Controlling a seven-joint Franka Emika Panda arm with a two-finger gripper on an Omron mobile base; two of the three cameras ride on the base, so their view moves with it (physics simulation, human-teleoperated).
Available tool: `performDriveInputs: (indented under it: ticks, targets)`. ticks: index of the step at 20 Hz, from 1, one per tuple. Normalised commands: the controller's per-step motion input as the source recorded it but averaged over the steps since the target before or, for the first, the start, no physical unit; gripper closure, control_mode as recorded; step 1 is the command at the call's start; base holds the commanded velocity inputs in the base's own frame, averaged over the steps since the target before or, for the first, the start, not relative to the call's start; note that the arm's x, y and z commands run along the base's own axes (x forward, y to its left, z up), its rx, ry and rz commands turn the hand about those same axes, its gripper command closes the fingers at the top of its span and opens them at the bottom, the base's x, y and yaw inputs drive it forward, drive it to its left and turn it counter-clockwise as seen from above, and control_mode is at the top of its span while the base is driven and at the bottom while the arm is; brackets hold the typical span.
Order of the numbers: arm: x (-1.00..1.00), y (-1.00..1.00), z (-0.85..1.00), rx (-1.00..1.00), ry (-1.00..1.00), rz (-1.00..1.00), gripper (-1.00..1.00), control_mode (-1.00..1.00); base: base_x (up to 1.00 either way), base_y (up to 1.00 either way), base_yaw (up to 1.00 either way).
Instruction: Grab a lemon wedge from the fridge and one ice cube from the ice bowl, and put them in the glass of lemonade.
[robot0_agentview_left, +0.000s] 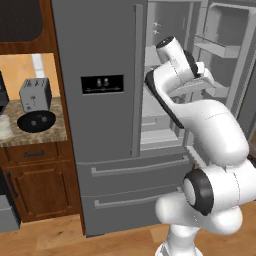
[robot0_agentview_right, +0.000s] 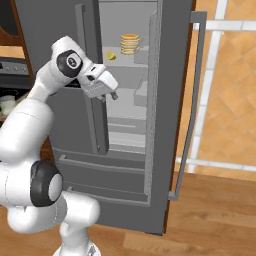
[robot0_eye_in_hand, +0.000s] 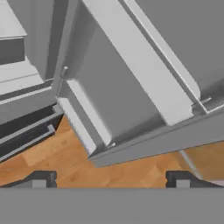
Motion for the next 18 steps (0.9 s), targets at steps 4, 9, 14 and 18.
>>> performDriveInputs:
  ticks: [4, 9, 14, 18]
  targets:
    - [-0.9, -0.09, 0.01, 0.69, -0.09, 0.24, -1.0, -1.0, 0.0, 0.0, 0.0]
    - [-0.1, 0.38, 0.0, 0.4, -0.04, 0.43, -1.0, -1.0, 0.0, 0.0, 0.0]
    - [-0.08, 0.3, 0.1, 0.21, -0.26, 0.15, -1.0, -1.0, 0.0, 0.0, 0.0]
    - [0.09, 0.95, 0.19, 0.0, -0.06, 0.36, -1.0, -1.0, 0.0, 0.0, 0.0]
